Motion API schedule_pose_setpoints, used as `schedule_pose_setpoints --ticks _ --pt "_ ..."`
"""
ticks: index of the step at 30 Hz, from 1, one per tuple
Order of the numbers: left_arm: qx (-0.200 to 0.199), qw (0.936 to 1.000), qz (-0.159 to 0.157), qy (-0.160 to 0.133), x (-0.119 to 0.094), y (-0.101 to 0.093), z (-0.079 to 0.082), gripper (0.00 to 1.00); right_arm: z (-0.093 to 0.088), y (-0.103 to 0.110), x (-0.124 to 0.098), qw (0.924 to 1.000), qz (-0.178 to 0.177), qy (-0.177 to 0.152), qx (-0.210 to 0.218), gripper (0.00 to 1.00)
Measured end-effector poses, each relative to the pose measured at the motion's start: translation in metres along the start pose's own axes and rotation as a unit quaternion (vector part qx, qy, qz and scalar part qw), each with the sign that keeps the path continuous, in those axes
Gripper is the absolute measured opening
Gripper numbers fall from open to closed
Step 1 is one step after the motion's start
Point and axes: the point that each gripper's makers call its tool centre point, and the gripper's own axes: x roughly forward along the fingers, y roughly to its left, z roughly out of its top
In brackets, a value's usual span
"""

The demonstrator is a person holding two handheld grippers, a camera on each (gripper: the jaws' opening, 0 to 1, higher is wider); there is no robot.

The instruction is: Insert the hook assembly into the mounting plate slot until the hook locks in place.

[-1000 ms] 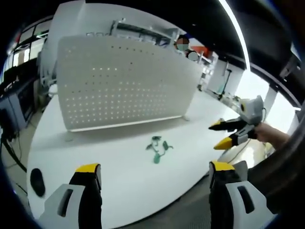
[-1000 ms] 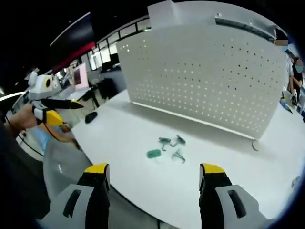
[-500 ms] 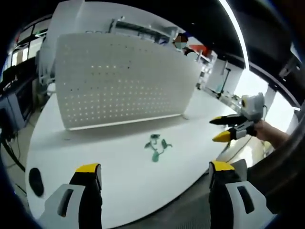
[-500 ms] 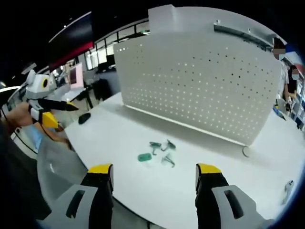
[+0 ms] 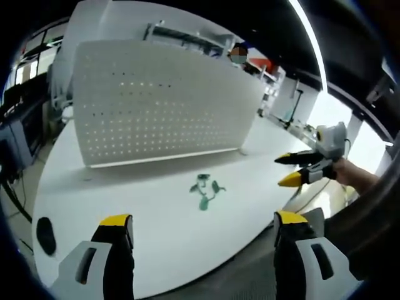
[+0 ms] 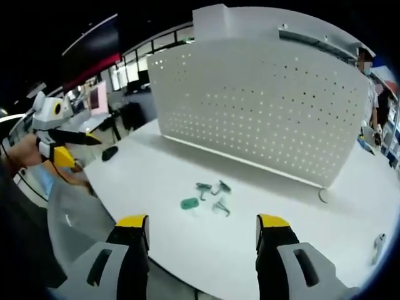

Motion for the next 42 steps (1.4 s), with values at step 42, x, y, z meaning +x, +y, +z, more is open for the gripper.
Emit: schedule_pose_setpoints --ticks 42 --pt "-0.004 0.9996 -0.001 0.027 0.006 0.008 -0.017 0.94 -0.031 0.052 0.109 0.9941 0.098 0.039 0.026 0.56"
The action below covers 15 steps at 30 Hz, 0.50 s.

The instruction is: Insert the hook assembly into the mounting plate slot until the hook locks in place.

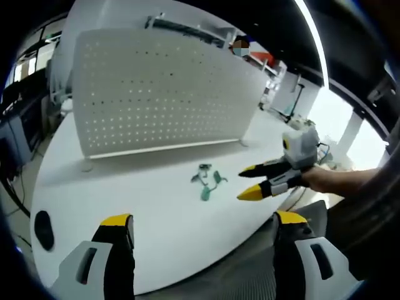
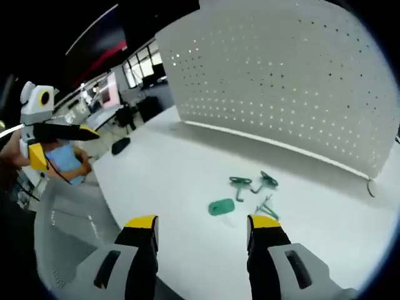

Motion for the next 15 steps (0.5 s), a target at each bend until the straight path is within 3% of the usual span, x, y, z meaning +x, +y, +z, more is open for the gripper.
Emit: schedule_pose_setpoints --ticks 4,10,12,13,15 --pt "-0.002 1.0000 0.002 -0.001 -0.001 0.002 0.000 0.94 -0.004 0.002 0.014 0.9997 0.008 0.019 -0.014 0.52" --pt "-0.008 0.9999 0.008 -0.001 -0.002 0.007 -0.002 0.94 -0.007 -0.001 0.032 0.9994 0.020 0.029 0.006 0.51" --pt "-0.011 0.9999 0.009 -0.003 -0.002 0.008 -0.003 0.94 -0.008 -0.002 0.037 0.9991 0.024 0.029 -0.018 0.51" --pt "-0.012 0.9999 0.010 -0.002 -0.002 0.009 -0.004 0.94 -0.015 -0.005 0.040 0.9983 0.018 0.050 -0.025 0.51" --pt "-0.013 0.9999 0.011 -0.001 -0.002 0.009 -0.005 0.94 -0.016 -0.006 0.045 0.9981 0.022 0.052 -0.023 0.49"
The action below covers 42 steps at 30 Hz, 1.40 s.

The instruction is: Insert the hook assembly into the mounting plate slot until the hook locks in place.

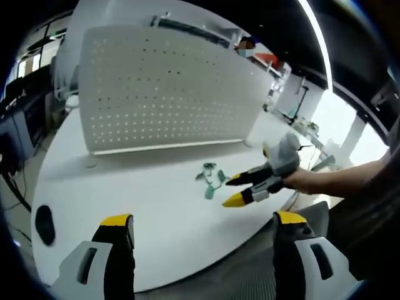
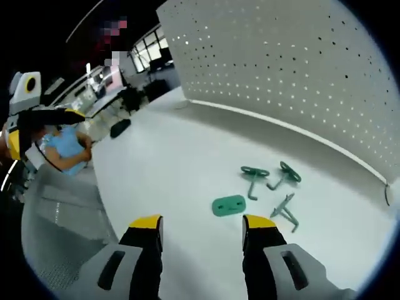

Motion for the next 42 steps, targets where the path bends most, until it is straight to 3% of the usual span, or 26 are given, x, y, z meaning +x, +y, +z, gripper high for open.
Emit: schedule_pose_setpoints --ticks 5,8,12,18,20,27,34,42 --pt "-0.003 1.0000 0.005 0.004 -0.003 0.003 -0.003 0.94 -0.002 -0.005 0.011 0.9994 0.001 0.010 0.032 0.46" --pt "-0.003 0.9999 0.010 0.004 -0.005 0.005 -0.001 0.94 0.004 -0.014 0.013 0.9991 -0.016 -0.005 0.039 0.44" --pt "-0.001 0.9999 0.016 0.003 -0.006 0.008 0.001 0.94 0.006 -0.019 0.017 0.9982 -0.016 0.000 0.059 0.36" --pt "0.001 0.9998 0.017 0.008 -0.005 0.007 -0.003 0.94 0.008 -0.028 0.024 0.9951 -0.020 0.010 0.096 0.31" --pt "0.000 0.9998 0.017 0.009 -0.004 0.006 -0.004 0.94 0.005 -0.029 0.025 0.9902 -0.019 0.019 0.137 0.29" --pt "-0.001 0.9998 0.017 0.010 -0.003 0.005 -0.005 0.94 0.005 -0.040 0.027 0.9790 -0.018 0.027 0.201 0.19" --pt "-0.001 0.9998 0.018 0.012 -0.003 0.006 -0.006 0.93 0.001 -0.041 0.031 0.9738 -0.006 0.037 0.224 0.17" --pt "0.000 0.9997 0.015 0.016 -0.001 0.004 -0.007 0.93 -0.002 -0.049 0.029 0.9712 -0.025 0.049 0.232 0.03"
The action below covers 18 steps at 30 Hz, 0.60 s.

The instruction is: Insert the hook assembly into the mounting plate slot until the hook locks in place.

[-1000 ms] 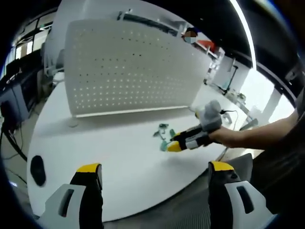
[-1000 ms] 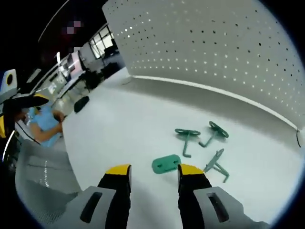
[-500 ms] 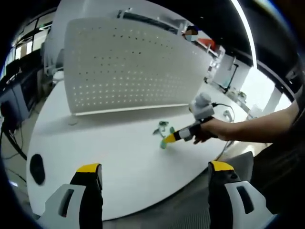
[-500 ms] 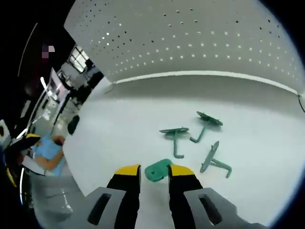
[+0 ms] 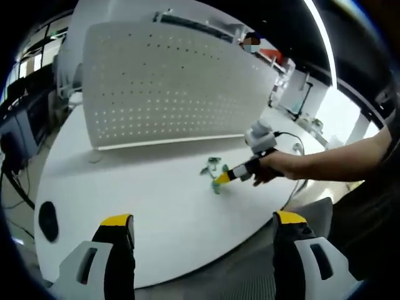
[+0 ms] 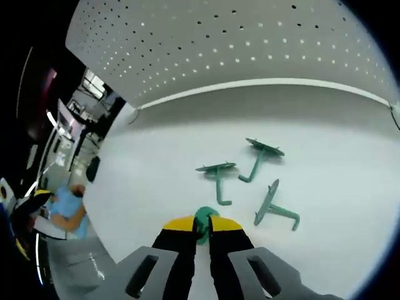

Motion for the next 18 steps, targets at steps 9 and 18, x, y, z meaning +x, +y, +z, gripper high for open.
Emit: schedule_pose_setpoints --ticks 9,18 --pt "-0.002 1.0000 0.001 0.005 0.0015 0.0022 -0.0026 0.93 -0.0006 -0.0005 0.0009 0.9998 -0.004 0.008 -0.020 0.00" --pt "0.001 1.0000 -0.002 0.004 0.0036 0.0007 -0.0009 0.93 0.0002 -0.0005 0.0002 0.9992 -0.011 -0.004 -0.039 0.00"
